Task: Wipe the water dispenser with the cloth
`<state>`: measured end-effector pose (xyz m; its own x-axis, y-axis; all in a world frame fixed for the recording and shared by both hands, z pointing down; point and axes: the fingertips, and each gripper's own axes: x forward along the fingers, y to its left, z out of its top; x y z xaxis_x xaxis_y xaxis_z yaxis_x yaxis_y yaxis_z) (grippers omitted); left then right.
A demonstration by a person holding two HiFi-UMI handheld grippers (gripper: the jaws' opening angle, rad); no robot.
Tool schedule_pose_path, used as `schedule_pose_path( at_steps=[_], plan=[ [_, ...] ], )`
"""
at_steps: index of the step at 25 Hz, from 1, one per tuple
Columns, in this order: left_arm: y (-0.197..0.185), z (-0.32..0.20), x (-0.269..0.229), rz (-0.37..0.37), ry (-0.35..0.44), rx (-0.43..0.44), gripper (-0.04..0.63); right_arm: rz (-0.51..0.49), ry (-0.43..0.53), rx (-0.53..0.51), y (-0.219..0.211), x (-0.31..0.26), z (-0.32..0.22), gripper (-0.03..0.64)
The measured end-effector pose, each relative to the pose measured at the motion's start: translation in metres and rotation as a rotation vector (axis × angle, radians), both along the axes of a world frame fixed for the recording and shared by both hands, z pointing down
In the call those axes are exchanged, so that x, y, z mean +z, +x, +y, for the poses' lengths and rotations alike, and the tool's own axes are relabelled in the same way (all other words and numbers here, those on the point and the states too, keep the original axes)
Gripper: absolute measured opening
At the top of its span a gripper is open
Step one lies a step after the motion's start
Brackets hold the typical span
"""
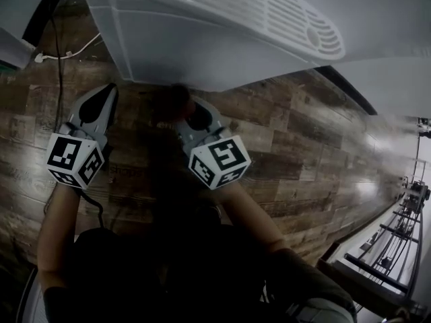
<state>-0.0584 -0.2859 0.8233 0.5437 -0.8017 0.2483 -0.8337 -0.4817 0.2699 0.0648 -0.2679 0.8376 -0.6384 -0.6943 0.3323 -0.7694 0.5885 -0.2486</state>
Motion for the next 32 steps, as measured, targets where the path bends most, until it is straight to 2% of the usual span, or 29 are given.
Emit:
schedule_pose_path(
  at_steps=[3, 6, 9, 14, 18, 23, 32],
  plan=[
    [-0.008, -0.003, -0.011, 0.007, 0.023, -0.037, 0.018, 0.017, -0.019, -0.103, -0.059, -0.001, -0.009, 0.066],
    [-0.021, -0.003, -0.012, 0.007, 0.017, -0.091, 0.018, 0.031, -0.051, -0.135, -0.094, 0.003, -0.017, 0.066],
    [-0.027, -0.001, -0.010, -0.010, 0.009, -0.106, 0.018, 0.048, -0.071, -0.127, -0.105, 0.007, -0.025, 0.066],
    [-0.025, 0.002, -0.010, -0.019, 0.015, -0.093, 0.018, 0.029, -0.082, -0.086, -0.096, 0.004, -0.035, 0.066],
    [-0.018, 0.003, -0.015, -0.020, 0.023, -0.069, 0.018, 0.011, -0.086, -0.016, -0.063, -0.001, -0.029, 0.066],
    [-0.014, 0.001, -0.020, -0.010, 0.025, -0.063, 0.018, -0.038, -0.103, 0.164, 0.021, -0.009, -0.034, 0.066],
    [0.001, -0.009, -0.034, 0.006, 0.042, -0.041, 0.018, 0.010, -0.089, 0.398, 0.148, -0.012, -0.029, 0.067]
  ],
)
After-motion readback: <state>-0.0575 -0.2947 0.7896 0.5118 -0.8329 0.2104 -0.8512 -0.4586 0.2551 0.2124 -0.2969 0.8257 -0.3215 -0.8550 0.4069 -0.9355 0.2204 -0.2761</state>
